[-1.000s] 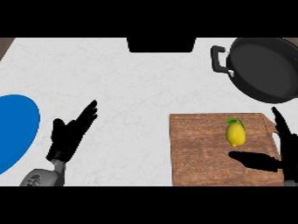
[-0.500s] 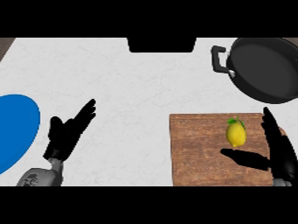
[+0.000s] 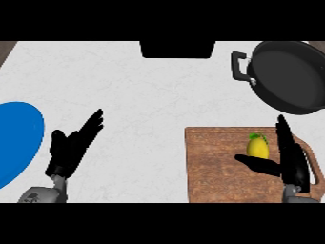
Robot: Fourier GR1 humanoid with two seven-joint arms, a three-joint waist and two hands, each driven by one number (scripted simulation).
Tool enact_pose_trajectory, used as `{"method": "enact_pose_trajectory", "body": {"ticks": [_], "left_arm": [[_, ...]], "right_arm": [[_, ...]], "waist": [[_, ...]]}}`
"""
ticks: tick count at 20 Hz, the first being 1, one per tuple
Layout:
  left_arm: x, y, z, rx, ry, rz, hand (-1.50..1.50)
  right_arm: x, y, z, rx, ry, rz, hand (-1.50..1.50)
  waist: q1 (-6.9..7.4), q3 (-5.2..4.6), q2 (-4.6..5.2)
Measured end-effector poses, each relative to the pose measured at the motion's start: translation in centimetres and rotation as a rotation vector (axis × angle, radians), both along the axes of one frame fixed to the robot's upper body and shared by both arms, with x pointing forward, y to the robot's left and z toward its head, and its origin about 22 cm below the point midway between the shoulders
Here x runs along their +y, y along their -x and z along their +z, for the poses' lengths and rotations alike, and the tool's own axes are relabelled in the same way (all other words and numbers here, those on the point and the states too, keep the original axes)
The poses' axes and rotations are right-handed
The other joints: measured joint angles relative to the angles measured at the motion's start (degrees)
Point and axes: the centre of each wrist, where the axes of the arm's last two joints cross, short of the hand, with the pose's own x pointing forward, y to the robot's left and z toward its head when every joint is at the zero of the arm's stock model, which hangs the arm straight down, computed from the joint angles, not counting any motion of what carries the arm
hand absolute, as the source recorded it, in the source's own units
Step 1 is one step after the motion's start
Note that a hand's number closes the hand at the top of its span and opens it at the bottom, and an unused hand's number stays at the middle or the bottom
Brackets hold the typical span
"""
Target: Pick the lemon from the cutting board and place it in the pot
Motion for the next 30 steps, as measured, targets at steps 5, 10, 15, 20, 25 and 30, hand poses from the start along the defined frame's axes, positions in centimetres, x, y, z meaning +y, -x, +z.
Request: {"method": "enact_pose_trajectory", "body": {"ticks": [5,10,15,20,25,30], "left_arm": [[0.4,-0.2,-0.2,0.006,-0.005,0.001,0.00],[-0.2,-0.3,-0.2,-0.001,-0.003,-0.003,0.00],[0.0,-0.5,-0.2,0.001,0.000,-0.002,0.00],[-0.6,-0.7,0.1,-0.011,0.011,-0.026,0.00],[-0.9,-0.7,0.0,-0.016,0.013,-0.042,0.00],[-1.4,-1.0,0.4,-0.027,0.014,-0.058,0.00]], "right_arm": [[0.0,-0.7,-1.0,-0.016,0.106,0.057,1.50],[-0.2,-0.9,-2.4,-0.071,0.080,0.056,1.50],[-2.8,-1.2,-2.2,-0.141,0.044,0.121,1.50],[-10.2,-2.1,1.2,-0.137,0.048,0.351,1.50],[-16.7,-2.3,5.8,-0.203,0.060,0.503,1.50],[-21.9,-2.1,10.4,-0.251,0.098,0.548,1.50]], "waist": [[0.04,-0.28,-0.13],[-0.04,-0.58,-0.33],[0.20,-0.33,-0.11],[1.48,0.81,1.16],[2.30,1.35,1.84],[2.94,1.56,2.29]]}}
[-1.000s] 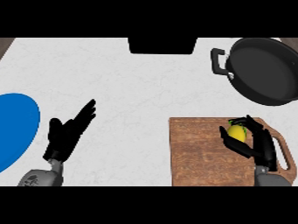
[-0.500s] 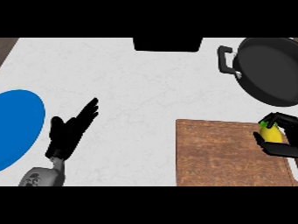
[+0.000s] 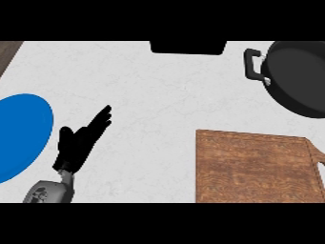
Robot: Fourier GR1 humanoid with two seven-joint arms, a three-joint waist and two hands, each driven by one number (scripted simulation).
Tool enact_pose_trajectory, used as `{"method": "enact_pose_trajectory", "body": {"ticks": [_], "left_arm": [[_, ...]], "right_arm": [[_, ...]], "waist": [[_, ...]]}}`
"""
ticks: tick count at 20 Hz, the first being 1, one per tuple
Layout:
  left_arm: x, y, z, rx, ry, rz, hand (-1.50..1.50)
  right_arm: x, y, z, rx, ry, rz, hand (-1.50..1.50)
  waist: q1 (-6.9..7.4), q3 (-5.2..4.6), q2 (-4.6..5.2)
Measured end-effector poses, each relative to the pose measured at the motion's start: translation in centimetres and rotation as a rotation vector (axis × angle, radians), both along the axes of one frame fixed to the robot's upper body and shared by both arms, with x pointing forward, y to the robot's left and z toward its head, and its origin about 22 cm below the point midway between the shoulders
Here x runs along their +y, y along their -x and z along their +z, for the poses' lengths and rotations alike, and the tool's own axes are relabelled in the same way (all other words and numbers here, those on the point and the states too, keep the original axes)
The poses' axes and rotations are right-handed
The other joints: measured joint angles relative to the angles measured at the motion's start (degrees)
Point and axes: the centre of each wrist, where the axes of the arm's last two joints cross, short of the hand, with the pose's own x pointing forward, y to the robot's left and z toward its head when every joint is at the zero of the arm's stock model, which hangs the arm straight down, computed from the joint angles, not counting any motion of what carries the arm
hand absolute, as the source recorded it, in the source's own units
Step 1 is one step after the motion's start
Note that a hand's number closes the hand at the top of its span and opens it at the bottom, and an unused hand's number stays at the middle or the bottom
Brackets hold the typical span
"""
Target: Pick the lemon from the cutting board and place it in the pot
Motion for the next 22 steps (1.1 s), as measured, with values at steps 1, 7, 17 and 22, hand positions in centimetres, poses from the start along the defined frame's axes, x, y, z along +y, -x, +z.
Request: {"method": "enact_pose_trajectory", "body": {"ticks": [1,7,17,22], "left_arm": [[-0.1,-0.1,0.0,-0.001,0.004,-0.003,0.00],[-0.5,-0.2,0.0,-0.001,0.007,-0.010,0.00],[-1.0,-0.4,-0.1,-0.003,-0.004,-0.026,0.00],[-1.2,-0.9,0.0,-0.003,-0.002,-0.035,0.00]], "right_arm": [[-0.8,0.1,0.9,-0.009,0.017,-0.006,1.50],[-4.0,0.4,5.3,-0.082,0.123,-0.058,1.50],[-5.9,0.0,10.3,-0.233,0.317,-0.095,1.50],[-5.7,-1.3,12.1,-0.269,0.404,-0.077,1.50]], "waist": [[0.07,0.01,0.06],[0.61,0.04,0.17],[1.75,-0.17,0.12],[2.09,-0.37,0.05]]}}
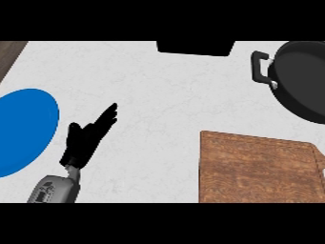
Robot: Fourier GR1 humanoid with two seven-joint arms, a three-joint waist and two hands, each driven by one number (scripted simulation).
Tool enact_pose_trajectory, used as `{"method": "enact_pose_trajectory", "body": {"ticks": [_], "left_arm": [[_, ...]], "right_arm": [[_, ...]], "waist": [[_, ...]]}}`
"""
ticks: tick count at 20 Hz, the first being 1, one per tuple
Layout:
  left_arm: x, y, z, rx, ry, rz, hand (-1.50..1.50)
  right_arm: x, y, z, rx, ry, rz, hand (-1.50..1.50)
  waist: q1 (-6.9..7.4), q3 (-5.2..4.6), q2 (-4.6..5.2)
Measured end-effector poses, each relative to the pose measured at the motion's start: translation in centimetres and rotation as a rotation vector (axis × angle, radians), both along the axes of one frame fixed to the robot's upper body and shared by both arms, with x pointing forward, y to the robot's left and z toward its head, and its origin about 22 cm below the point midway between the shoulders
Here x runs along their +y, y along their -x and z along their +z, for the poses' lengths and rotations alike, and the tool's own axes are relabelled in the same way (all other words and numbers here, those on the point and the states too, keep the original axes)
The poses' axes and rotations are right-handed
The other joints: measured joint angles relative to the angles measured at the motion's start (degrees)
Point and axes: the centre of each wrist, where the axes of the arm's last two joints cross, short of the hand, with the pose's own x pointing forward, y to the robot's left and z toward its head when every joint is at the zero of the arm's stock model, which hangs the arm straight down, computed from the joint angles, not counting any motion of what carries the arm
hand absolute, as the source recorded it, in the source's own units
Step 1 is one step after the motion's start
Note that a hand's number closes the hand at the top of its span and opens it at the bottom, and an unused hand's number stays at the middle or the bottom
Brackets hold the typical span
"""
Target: Pick the lemon from the cutting board and place it in the pot
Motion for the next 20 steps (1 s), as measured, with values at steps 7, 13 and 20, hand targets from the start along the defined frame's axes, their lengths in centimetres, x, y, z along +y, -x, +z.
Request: {"method": "enact_pose_trajectory", "body": {"ticks": [7,13,20], "left_arm": [[-0.1,-0.4,0.1,-0.001,-0.006,-0.007,0.00],[-0.2,0.0,-0.1,0.004,-0.011,-0.009,0.00],[0.2,-0.3,-0.1,0.002,-0.009,0.001,0.00]], "right_arm": [[1.9,-3.2,1.5,0.022,0.141,0.058,1.50],[5.0,-6.8,1.0,0.043,0.261,0.134,1.50],[8.9,-10.3,-0.5,0.028,0.540,0.170,1.50]], "waist": [[0.64,-0.23,-0.08],[0.53,-0.34,-0.25],[0.17,-0.42,-0.26]]}}
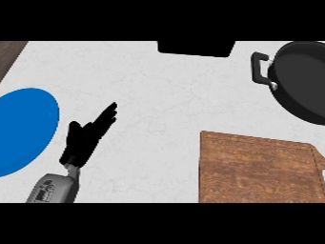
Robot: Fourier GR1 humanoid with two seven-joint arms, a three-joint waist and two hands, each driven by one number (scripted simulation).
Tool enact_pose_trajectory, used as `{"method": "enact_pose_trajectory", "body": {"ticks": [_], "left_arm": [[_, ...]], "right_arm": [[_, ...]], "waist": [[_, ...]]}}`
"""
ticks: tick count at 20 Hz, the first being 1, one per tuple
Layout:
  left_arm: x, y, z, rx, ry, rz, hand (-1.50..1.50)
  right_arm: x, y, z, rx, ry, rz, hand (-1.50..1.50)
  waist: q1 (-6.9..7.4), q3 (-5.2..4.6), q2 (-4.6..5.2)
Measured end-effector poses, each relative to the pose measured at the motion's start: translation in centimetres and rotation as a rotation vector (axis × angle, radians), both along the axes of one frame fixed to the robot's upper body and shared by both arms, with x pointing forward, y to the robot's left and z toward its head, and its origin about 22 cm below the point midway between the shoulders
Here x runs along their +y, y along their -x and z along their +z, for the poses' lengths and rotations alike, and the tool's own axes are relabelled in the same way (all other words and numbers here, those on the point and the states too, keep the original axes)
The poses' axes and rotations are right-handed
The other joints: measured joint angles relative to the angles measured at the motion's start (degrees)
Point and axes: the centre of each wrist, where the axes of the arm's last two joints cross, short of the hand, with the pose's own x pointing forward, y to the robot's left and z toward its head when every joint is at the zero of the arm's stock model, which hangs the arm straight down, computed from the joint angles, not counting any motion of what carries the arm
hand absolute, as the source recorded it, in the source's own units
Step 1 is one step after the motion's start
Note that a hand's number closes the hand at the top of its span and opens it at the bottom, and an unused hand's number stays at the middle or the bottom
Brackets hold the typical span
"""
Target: Pick the lemon from the cutting board and place it in the pot
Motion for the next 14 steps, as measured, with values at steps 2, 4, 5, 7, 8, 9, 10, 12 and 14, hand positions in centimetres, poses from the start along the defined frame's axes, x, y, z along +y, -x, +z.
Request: {"method": "enact_pose_trajectory", "body": {"ticks": [2,4,5,7,8,9,10,12,14], "left_arm": [[0.0,-0.1,0.1,0.000,-0.002,0.004,0.00],[0.1,-0.1,-0.1,0.002,-0.005,0.007,0.00],[-0.1,-0.2,-0.1,0.002,-0.004,0.007,0.00],[-0.2,0.0,-0.3,0.005,-0.005,0.005,0.00],[0.0,0.0,-0.4,0.009,-0.008,0.013,0.00],[0.4,0.0,-0.3,0.006,-0.009,0.013,0.00],[0.5,0.1,-0.3,0.006,-0.006,0.014,0.00],[0.2,0.3,-0.7,0.007,-0.004,0.025,0.00],[0.2,0.3,-0.7,0.010,0.000,0.025,0.00]], "right_arm": [[1.4,-1.0,-0.9,-0.006,0.080,-0.005,1.50],[2.4,-1.8,-1.7,0.036,0.154,-0.011,1.50],[2.7,-2.0,-2.1,0.066,0.187,-0.014,1.50],[3.4,-2.5,-3.1,0.153,0.255,-0.048,1.50],[3.7,-2.6,-3.6,0.199,0.274,-0.068,-1.50],[3.9,-2.8,-4.0,0.240,0.300,-0.091,-1.50],[4.3,-3.0,-4.4,0.273,0.322,-0.108,-1.50],[5.4,-3.6,-5.3,0.321,0.359,-0.112,-1.50],[5.9,-3.8,-5.9,0.345,0.333,-0.096,-1.50]], "waist": [[-0.20,-0.02,-0.05],[-0.48,-0.05,-0.09],[-0.54,-0.07,-0.04],[-0.33,-0.09,-0.03],[-0.49,-0.11,-0.07],[-0.45,-0.11,-0.09],[-0.53,-0.10,-0.12],[-1.02,-0.09,-0.20],[-1.36,-0.07,-0.25]]}}
